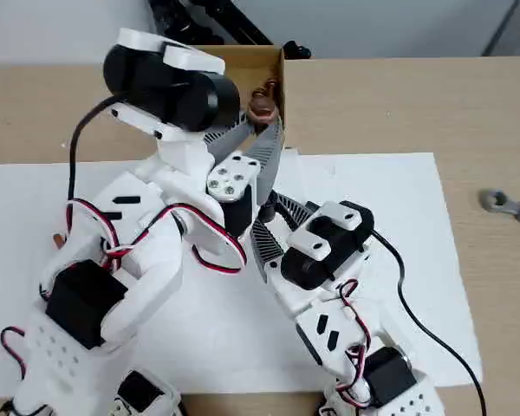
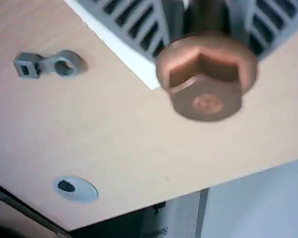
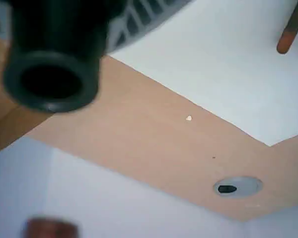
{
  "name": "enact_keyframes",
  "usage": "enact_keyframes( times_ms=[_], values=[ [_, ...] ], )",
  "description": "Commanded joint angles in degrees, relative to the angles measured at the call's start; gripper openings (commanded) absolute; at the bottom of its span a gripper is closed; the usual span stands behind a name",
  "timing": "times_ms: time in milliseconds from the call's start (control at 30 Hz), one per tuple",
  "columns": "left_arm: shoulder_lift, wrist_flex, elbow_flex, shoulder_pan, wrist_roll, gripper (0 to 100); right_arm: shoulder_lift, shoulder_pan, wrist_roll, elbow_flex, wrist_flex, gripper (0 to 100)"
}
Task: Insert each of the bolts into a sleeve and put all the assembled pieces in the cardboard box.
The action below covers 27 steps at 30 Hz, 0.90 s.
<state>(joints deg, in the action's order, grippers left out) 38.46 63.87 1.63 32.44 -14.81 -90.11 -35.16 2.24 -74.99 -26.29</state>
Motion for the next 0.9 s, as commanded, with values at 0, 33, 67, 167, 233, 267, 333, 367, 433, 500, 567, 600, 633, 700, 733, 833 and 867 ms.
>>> enact_keyframes(
  times_ms=[0, 33, 67, 167, 233, 267, 333, 367, 433, 500, 567, 600, 633, 700, 733, 833, 867],
  values=[
    [1.2, 0.0, -0.4, 0.6, -0.6, 1, 0.0, -0.2, -0.6, 1.3, 1.6, 0.5],
    [1.3, 0.0, -0.4, 0.9, -1.2, 1, 0.0, -0.2, -0.6, 1.3, 1.6, 0.5],
    [1.3, 0.1, -0.4, 0.9, -2.3, 1, 0.0, -0.2, -0.6, 1.3, 1.6, 0.5],
    [1.2, 2.2, -0.4, 0.9, -4.2, 1, 0.0, -0.1, -0.6, 1.3, 1.5, 0.5],
    [1.3, 2.7, -0.4, 0.9, -4.2, 1, 0.0, -0.1, -0.6, 1.3, 1.5, 0.5],
    [1.4, 2.7, -0.5, 0.9, -4.2, 1, 0.0, -0.1, -0.6, 1.3, 1.5, 0.5],
    [1.4, 2.8, -0.5, 0.9, -4.2, 1, 0.0, -0.1, -0.6, 1.3, 1.5, 0.5],
    [1.4, 2.8, -0.5, 0.9, -4.2, 1, 0.0, -0.1, -0.6, 1.3, 1.4, 0.5],
    [1.4, 2.6, -0.5, 0.9, -4.2, 1, 0.0, -0.1, -0.6, 1.3, 1.3, 0.5],
    [1.4, 2.5, -0.5, 0.9, -4.2, 1, 0.0, -0.1, -0.6, 1.3, 1.3, 0.5],
    [1.4, 2.5, -0.5, 0.9, -4.2, 1, 0.0, -0.1, -0.6, 1.3, 1.3, 0.5],
    [1.4, 2.5, -0.5, 0.9, -4.2, 1, 0.0, -0.1, -0.6, 1.3, 1.3, 0.5],
    [1.3, 2.5, -0.5, 0.9, -4.2, 1, 0.0, -0.1, -0.6, 1.3, 1.3, 0.5],
    [1.3, 2.6, -0.4, 0.9, -4.2, 1, 0.0, -0.1, -0.6, 1.3, 1.3, 0.5],
    [1.3, 2.6, -0.2, 0.9, -4.2, 1, 0.0, -0.1, -0.6, 1.3, 1.3, 0.5],
    [1.1, 2.8, 0.0, 0.9, -4.2, 1, 0.0, -0.1, -0.6, 1.3, 1.3, 0.5],
    [1.0, 2.8, 0.0, 0.9, -4.2, 1, 0.0, -0.1, -0.6, 1.3, 1.3, 0.5]
  ],
)
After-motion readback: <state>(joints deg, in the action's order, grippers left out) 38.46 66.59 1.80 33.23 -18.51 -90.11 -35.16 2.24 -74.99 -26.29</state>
